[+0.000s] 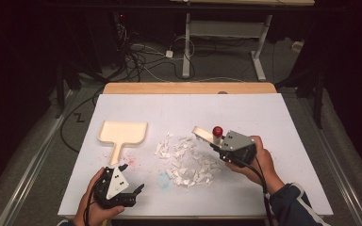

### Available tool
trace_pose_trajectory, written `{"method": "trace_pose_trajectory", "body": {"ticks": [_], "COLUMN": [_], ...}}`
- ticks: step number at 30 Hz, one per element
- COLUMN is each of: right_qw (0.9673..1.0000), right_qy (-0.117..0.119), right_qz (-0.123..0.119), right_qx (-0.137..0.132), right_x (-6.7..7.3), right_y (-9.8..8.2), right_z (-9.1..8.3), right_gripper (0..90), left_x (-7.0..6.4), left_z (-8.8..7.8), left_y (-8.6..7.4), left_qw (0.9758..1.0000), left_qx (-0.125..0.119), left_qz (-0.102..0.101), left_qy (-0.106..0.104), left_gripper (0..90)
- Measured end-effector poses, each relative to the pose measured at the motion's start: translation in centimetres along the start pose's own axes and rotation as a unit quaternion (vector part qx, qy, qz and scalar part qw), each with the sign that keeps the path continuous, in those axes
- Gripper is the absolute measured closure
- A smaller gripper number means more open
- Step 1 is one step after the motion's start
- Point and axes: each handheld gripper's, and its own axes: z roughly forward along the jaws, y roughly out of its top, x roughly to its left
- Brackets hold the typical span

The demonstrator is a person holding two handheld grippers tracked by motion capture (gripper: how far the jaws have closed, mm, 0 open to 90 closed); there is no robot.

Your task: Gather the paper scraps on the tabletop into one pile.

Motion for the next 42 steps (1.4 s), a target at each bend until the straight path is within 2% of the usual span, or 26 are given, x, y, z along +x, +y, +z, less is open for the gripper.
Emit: {"method": "trace_pose_trajectory", "body": {"ticks": [3,4,5,6,8,9,12,13,15,16,18,19,20,21,22,23,25,26,27,29,30,32,34,36,37,42], "right_qw": [0.9999,0.9996,0.9996,0.9994,0.9989,0.9989,0.9975,0.9975,0.9967,0.9967,0.9976,0.9976,0.9974,0.9974,0.9967,0.9967,0.9955,0.9947,0.9923,0.9914,0.9899,0.9872,0.9874,0.9896,0.9896,0.9929], "right_qy": [-0.005,-0.013,-0.013,-0.014,-0.024,-0.024,-0.042,-0.042,-0.033,-0.033,-0.011,-0.001,0.01,0.01,0.029,0.029,0.062,0.075,0.101,0.11,0.122,0.146,0.147,0.132,0.132,0.115], "right_qz": [0.012,0.023,0.023,0.025,0.024,0.024,0.015,0.015,0.021,0.021,0.027,0.014,0.003,0.003,-0.014,-0.014,-0.025,-0.027,-0.042,-0.044,-0.053,-0.054,-0.053,-0.054,-0.054,-0.03], "right_qx": [0.001,0.006,0.006,0.017,0.032,0.032,0.054,0.054,0.071,0.071,0.063,0.068,0.071,0.071,0.074,0.074,0.067,0.065,0.058,0.054,0.048,0.031,0.027,0.017,0.017,-0.003], "right_x": [-0.7,-1.5,-1.5,-2.1,-2.6,-2.6,-3.3,-3.3,-3.7,-3.7,-3.6,-3.0,-2.6,-2.6,-1.9,-1.9,-1.4,-1.2,-0.7,-0.4,-0.3,-0.2,-0.3,-0.8,-0.8,-2.3], "right_y": [-0.1,-0.1,-0.1,-0.2,-0.2,-0.2,-0.2,-0.2,-0.4,-0.4,-0.6,-0.4,-0.4,-0.4,-0.4,-0.4,-0.5,-0.5,-0.5,-0.5,-0.5,-0.7,-0.7,-0.6,-0.6,-0.1], "right_z": [0.7,1.7,1.7,3.1,4.6,4.6,7.2,7.2,8.9,8.9,9.6,9.9,9.9,9.9,9.7,9.7,9.2,8.8,7.9,7.3,6.9,5.3,4.8,3.8,3.8,3.5], "right_gripper": [67.9,67.9,67.9,67.9,67.9,67.9,67.9,67.9,67.9,67.9,67.9,67.8,67.6,67.6,67.0,67.0,65.3,65.1,65.4,65.7,65.8,67.3,67.5,67.8,67.8,67.9], "left_x": [0.1,0.1,0.1,0.1,0.1,0.1,0.2,0.2,0.2,0.3,0.3,0.3,0.3,0.3,0.3,0.3,0.2,0.2,0.2,0.1,0.1,0.1,0.1,0.1,0.2,0.3], "left_z": [0.0,0.0,0.1,0.1,0.1,0.1,0.1,0.2,0.2,0.2,0.2,0.2,0.2,0.1,0.1,0.1,0.1,0.1,0.1,0.1,0.1,0.1,0.1,0.0,0.0,-0.1], "left_y": [0.0,0.0,0.0,0.0,0.0,0.0,0.0,0.0,-0.1,-0.1,-0.2,-0.2,-0.2,-0.2,-0.2,-0.2,-0.2,-0.2,-0.2,-0.1,-0.1,-0.1,-0.1,0.0,0.0,0.0], "left_qw": [1.0,1.0,1.0,1.0,1.0,1.0,1.0,1.0,1.0,1.0,1.0,1.0,1.0,1.0,1.0,1.0,1.0,1.0,1.0,1.0,1.0,1.0,1.0,1.0,1.0,1.0], "left_qx": [-0.001,-0.002,-0.001,-0.001,0.0,0.0,0.0,0.0,0.001,0.001,0.001,0.001,0.001,0.001,0.001,0.001,0.002,0.002,0.003,0.003,0.004,0.005,0.004,0.003,0.002,-0.001], "left_qz": [-0.001,-0.002,-0.003,-0.003,-0.002,-0.001,-0.003,-0.002,-0.003,-0.003,-0.005,-0.005,-0.005,-0.005,-0.005,-0.005,-0.005,-0.005,-0.004,-0.002,-0.002,-0.002,-0.002,-0.002,-0.002,-0.005], "left_qy": [0.0,0.0,-0.001,-0.001,-0.002,-0.002,-0.003,-0.004,-0.006,-0.006,-0.007,-0.007,-0.007,-0.007,-0.007,-0.008,-0.007,-0.007,-0.007,-0.007,-0.007,-0.008,-0.006,-0.005,-0.004,-0.003], "left_gripper": [16.7,16.7,16.7,16.7,16.6,16.6,16.6,16.6,16.6,16.6,16.6,16.7,16.6,16.6,16.6,16.6,16.6,16.7,16.6,16.7,16.6,16.6,16.6,16.6,16.6,16.6]}}
